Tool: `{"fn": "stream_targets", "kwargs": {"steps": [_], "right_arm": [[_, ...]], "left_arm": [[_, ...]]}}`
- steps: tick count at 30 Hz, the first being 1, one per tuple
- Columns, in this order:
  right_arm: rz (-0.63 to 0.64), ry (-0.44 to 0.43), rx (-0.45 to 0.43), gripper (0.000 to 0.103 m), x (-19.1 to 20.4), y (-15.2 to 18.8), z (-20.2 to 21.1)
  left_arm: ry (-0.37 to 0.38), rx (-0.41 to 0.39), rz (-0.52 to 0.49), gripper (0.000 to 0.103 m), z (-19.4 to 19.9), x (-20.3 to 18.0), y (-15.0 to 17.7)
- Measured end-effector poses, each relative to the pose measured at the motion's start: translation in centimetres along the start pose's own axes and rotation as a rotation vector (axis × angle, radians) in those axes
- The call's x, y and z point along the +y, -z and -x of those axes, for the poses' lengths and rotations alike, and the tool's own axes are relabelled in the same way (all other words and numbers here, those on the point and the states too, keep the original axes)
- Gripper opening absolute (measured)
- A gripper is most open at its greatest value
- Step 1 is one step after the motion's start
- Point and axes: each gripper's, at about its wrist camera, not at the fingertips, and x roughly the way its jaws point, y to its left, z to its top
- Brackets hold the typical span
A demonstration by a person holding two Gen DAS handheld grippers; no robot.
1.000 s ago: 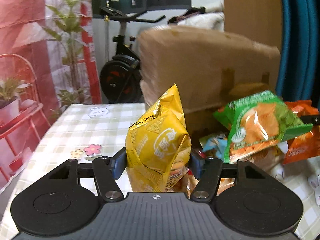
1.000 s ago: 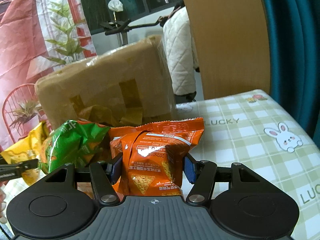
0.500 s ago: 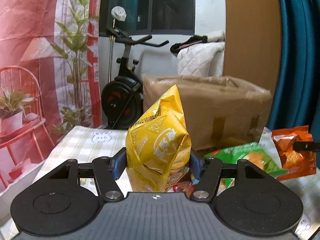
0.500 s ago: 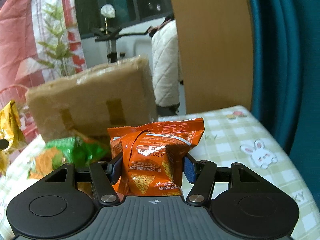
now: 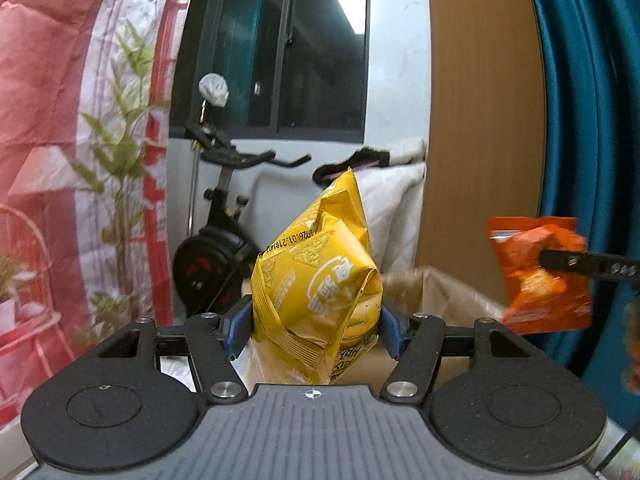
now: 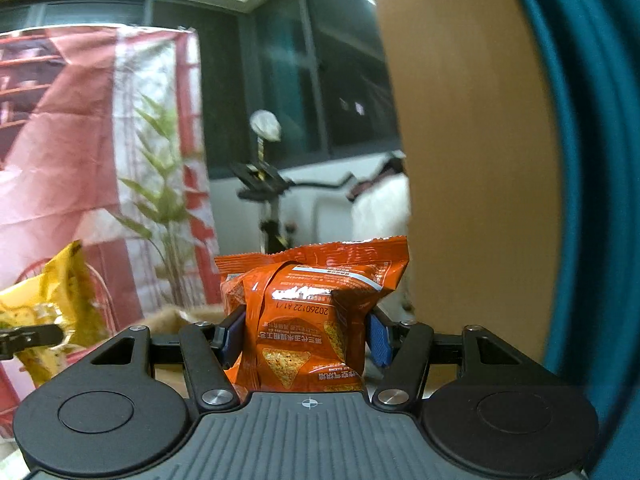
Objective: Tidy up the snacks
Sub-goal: 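Carry both bags over the box and release them inside with both tools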
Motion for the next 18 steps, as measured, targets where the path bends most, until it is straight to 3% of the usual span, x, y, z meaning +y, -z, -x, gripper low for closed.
{"fn": "stream_targets", "kwargs": {"steps": [6,13,18], "right_arm": [[0.014,-0.044,0.017,0.056,1.0,-1.4,-6.2],[0.001,-0.047,0.118,0.056,1.8,0.9,-12.0],[-0.049,-0.042,0.18,0.057,1.2,2.7,-13.7]], "left_arm": [[0.033,0.005,0.031,0.066,-4.8,-0.2,-2.4],[0.062,0.005,0.032,0.066,-8.1,0.1,-3.0],[0.073,0.038,0.034,0.067,-10.1,0.2,-2.3]]}}
